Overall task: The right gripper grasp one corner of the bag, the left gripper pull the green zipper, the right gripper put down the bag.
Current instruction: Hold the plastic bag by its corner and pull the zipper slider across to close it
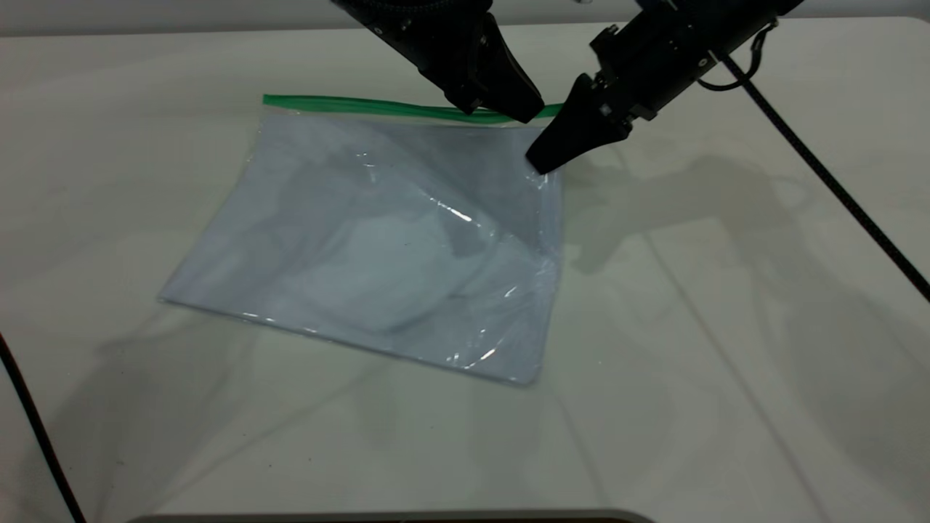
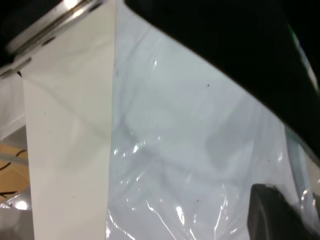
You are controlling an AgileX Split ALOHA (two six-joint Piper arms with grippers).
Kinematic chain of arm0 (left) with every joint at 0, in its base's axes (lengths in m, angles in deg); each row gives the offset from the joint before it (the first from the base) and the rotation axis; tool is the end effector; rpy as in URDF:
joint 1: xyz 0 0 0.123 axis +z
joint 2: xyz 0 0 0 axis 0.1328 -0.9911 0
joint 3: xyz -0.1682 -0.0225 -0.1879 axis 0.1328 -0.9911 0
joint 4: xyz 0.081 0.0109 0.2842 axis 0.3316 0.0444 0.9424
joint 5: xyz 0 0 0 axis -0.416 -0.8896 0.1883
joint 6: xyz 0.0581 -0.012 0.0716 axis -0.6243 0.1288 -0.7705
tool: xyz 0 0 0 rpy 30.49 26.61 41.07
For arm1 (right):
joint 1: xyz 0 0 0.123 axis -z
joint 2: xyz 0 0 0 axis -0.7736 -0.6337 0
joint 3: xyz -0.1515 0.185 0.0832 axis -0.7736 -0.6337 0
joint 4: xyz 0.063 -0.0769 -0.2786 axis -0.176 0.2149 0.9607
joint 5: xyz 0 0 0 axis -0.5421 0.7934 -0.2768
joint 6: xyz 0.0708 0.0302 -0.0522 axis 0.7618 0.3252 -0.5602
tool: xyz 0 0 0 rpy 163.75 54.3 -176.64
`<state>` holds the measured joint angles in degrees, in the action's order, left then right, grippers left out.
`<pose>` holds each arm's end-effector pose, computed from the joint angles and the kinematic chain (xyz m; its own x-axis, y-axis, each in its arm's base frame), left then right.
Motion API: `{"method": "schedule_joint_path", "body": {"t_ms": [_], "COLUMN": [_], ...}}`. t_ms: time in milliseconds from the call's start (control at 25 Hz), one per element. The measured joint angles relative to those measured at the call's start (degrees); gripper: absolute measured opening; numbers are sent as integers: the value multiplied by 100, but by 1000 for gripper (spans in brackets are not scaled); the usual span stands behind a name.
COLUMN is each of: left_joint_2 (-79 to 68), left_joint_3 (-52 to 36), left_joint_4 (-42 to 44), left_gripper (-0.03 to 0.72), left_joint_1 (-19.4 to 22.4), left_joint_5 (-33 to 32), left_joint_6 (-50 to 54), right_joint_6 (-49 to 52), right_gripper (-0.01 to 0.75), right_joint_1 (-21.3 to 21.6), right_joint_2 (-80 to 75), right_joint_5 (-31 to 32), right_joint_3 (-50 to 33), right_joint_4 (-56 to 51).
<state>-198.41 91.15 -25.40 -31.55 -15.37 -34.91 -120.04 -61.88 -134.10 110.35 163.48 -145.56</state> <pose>0.4461 -0.2511 0.0182 -0.1434 0.7089 -0.6906 0.9689 0.2428 0.0480 0.4360 0.1559 -0.0199 -0.5141 -0.5990 -0.6139 -0.8562 0.3155 0.4092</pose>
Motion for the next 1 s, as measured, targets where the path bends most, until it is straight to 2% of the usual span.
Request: {"method": "schedule_joint_path", "body": {"t_ms": [520,1000], "left_joint_2": [0,-2], "left_joint_3": [0,0], "left_joint_4": [25,225], "left_gripper": [82,103], "left_joint_1": [191,705], "left_joint_5": [128,164], "left_joint_6": [-18,-7], "right_joint_6": [-1,-43], "right_gripper": [33,33], "right_joint_1": [169,447], "right_joint_2": [0,0], "right_joint_5": [-6,-62], "right_joint_3": [0,0], "right_joint_4": [-93,-170]}}
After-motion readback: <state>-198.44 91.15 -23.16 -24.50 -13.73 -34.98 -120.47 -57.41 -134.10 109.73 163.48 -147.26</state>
